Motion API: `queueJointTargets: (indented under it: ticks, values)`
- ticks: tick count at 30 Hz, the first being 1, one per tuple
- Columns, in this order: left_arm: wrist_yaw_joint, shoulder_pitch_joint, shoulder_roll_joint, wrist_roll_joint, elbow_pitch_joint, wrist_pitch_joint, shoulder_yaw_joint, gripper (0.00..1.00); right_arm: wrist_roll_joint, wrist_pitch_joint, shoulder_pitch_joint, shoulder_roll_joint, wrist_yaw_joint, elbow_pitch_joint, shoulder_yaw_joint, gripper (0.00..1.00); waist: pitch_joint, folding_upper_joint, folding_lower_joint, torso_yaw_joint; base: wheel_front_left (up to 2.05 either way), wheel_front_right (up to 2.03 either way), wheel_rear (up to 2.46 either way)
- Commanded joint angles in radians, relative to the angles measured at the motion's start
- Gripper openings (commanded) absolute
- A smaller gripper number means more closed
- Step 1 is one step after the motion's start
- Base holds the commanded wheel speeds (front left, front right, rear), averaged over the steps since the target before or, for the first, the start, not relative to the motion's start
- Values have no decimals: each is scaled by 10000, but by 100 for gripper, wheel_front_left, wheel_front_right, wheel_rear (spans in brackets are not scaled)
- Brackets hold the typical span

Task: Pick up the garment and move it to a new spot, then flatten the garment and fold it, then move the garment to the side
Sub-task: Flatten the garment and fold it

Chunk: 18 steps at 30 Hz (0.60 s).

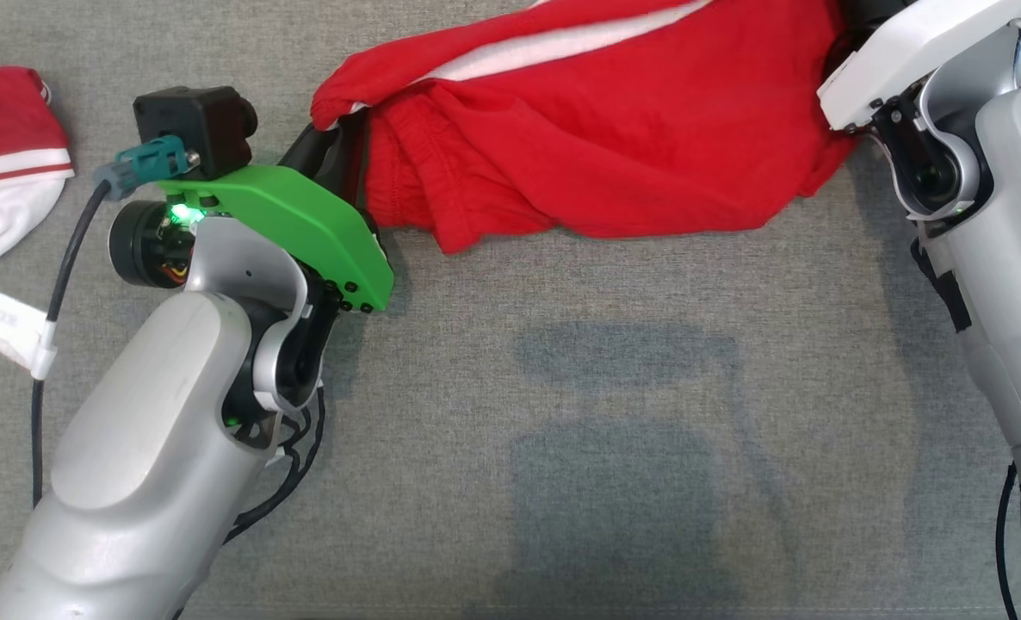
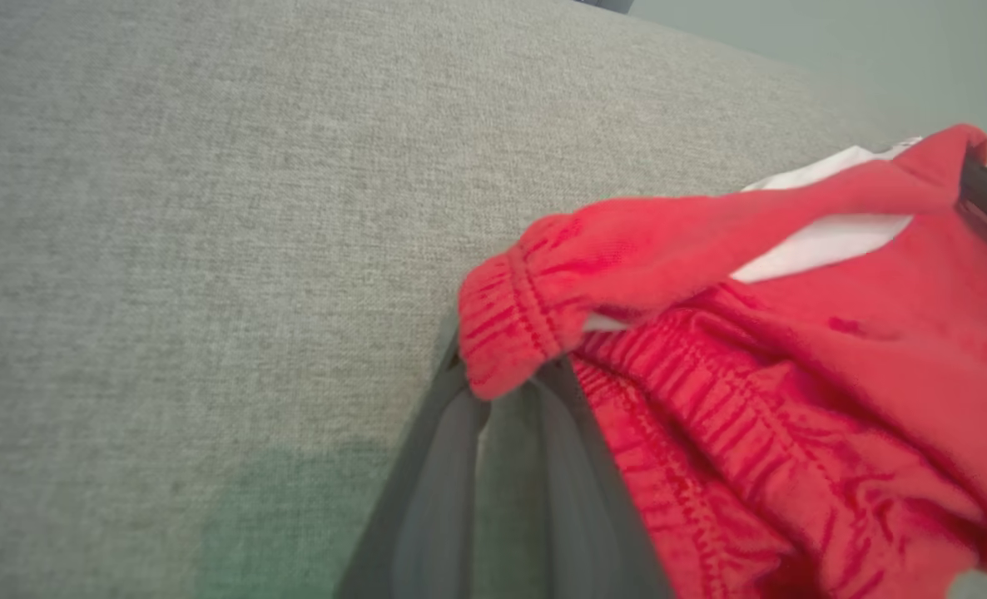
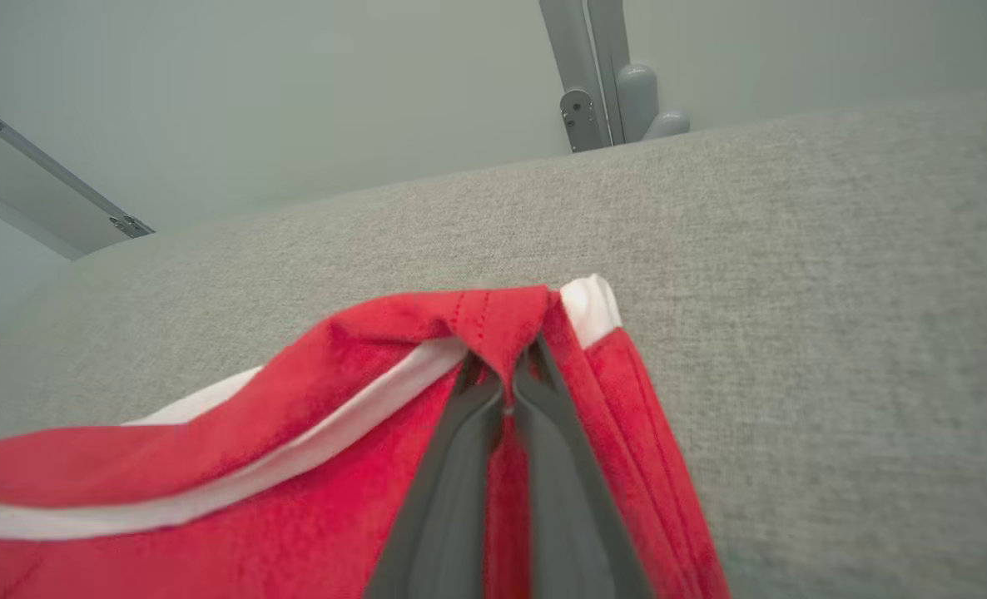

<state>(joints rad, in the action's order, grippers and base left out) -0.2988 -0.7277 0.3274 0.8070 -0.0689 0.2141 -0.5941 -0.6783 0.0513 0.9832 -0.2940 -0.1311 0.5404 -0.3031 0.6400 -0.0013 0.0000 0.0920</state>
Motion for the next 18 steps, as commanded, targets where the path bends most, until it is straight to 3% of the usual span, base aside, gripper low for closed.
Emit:
queueJointTargets:
  ticks: [1, 3, 4, 5, 6, 11, 15, 18]
  values:
    - [39, -133, -38, -55, -113, -77, 3, 0, 49, -106, 111, 30, 7, 243, 21, 0, -30, 13, 0, 17, 0, 0, 0]
    - [60, -119, -47, -72, -290, -128, -16, 0, 158, -210, 199, 65, 9, 593, -25, 0, -102, 13, 0, -3, 0, 0, 0]
    - [71, -55, -83, -36, -344, -193, 7, 13, 209, -268, 210, 68, 9, 727, -78, 20, -154, 13, 0, -19, 0, 0, 0]
    - [82, 45, -106, 5, -380, -251, 17, 42, 256, -265, 193, 60, 9, 782, -196, 85, -218, 13, 0, -39, 0, 0, 0]
    - [102, 158, -93, -6, -391, -329, 1, 100, 306, -190, 148, 10, 9, 839, -311, 100, -293, 13, 0, -63, 0, 0, 0]
    - [184, 867, 155, -136, 107, -759, -110, 100, 526, 58, -187, -549, 7, 186, -1128, 100, -735, 13, 0, -254, 0, 0, 0]
    - [-229, 1777, 728, -570, 904, -1237, -104, 100, 361, 705, -529, -1304, 9, -732, -1585, 100, -1011, 13, 0, -448, 0, 0, 0]
    - [-496, 2216, 927, -787, 1400, -1476, -79, 100, 301, 1084, -675, -1517, 7, -1064, -1626, 100, -1062, 13, 0, -473, 0, 0, 0]
